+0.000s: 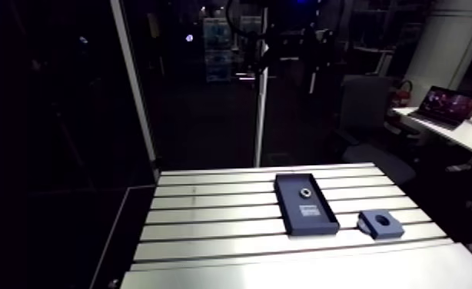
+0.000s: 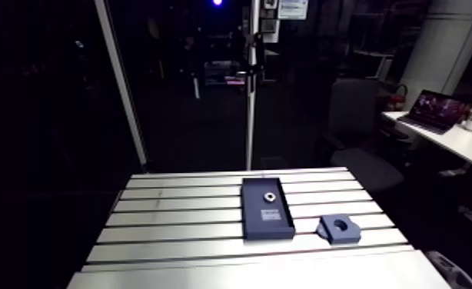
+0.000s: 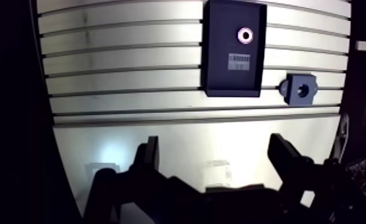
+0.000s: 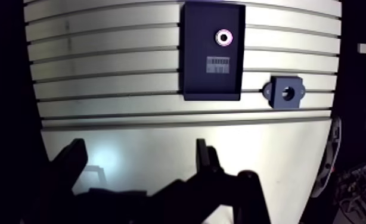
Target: Pick up the bearing and press it into the housing until flush.
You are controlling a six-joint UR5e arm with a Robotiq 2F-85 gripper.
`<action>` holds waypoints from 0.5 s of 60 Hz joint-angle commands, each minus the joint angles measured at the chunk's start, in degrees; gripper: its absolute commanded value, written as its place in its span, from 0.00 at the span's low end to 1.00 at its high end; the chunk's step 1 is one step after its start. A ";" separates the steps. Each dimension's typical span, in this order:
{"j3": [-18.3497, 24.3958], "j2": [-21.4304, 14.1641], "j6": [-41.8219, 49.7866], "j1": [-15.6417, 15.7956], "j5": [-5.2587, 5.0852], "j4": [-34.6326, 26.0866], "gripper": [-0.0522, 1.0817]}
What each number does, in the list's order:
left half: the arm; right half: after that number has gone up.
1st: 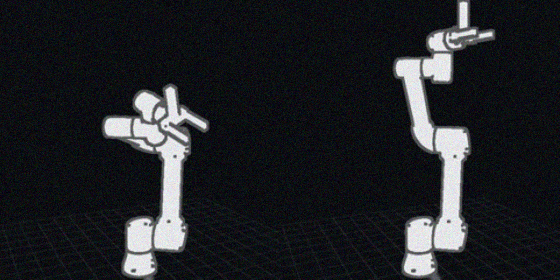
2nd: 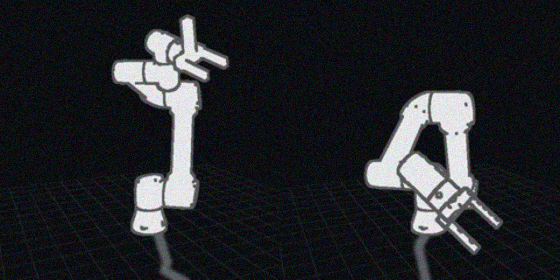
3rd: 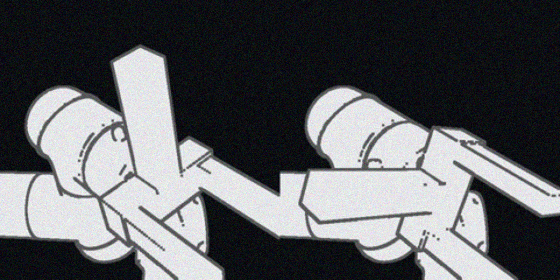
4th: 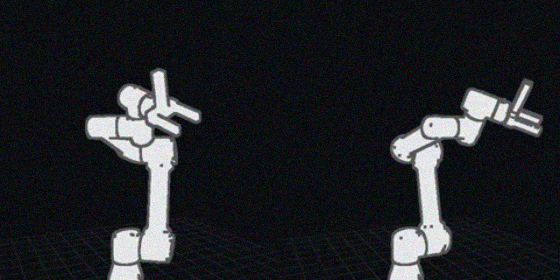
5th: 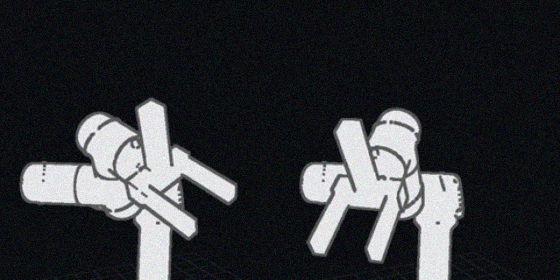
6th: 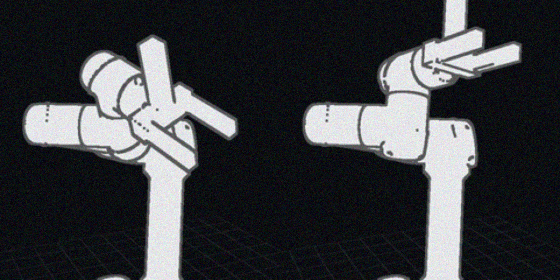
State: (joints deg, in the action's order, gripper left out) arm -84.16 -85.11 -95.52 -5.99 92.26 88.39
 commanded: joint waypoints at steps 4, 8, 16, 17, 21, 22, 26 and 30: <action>-0.58 2.41 -1.86 -1.15 1.79 5.24 0.05; -1.26 2.88 -3.06 -2.39 1.84 6.01 0.05; -2.00 3.71 -5.18 -3.14 1.67 8.65 0.05; -2.08 3.99 -5.61 -3.15 1.65 9.43 0.05; -2.66 4.51 -6.57 -3.63 1.57 10.86 0.05; -2.66 4.51 -6.57 -3.63 1.57 10.86 0.05; -2.96 5.60 -7.14 -4.72 1.40 11.87 0.05; -3.21 6.83 -7.26 -5.64 1.21 12.51 0.05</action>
State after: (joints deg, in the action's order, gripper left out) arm -86.41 -80.77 -101.15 -9.53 93.81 97.95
